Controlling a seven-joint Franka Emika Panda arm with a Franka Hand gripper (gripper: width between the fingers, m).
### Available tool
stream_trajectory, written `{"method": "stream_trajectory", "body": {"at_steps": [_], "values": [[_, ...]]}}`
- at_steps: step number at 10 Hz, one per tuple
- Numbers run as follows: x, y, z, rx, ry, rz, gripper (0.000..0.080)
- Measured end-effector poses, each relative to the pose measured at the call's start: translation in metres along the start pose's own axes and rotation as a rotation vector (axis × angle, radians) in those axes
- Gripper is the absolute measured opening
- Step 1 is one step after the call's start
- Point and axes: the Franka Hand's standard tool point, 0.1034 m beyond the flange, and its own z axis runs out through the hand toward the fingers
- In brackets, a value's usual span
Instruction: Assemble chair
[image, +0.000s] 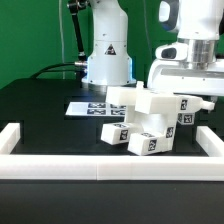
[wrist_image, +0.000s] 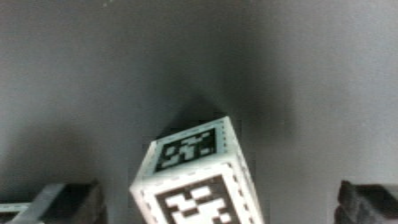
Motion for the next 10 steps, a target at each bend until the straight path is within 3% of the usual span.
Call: {"method": "stream_trajectory", "body": {"at_steps": [3,6,9,10], "values": [[0.016,0.006,-0.017,0.01,-0.02,0.008,0.0649],[0.04,0.025,-0.023,0.015,-0.011,0.02,0.0649],[0.061,0.035,-0.03,0.016,0.004,0.042,0.0649],[0.061,0.034,-0.031,0.017,0.007,0.057,0.0649]]}}
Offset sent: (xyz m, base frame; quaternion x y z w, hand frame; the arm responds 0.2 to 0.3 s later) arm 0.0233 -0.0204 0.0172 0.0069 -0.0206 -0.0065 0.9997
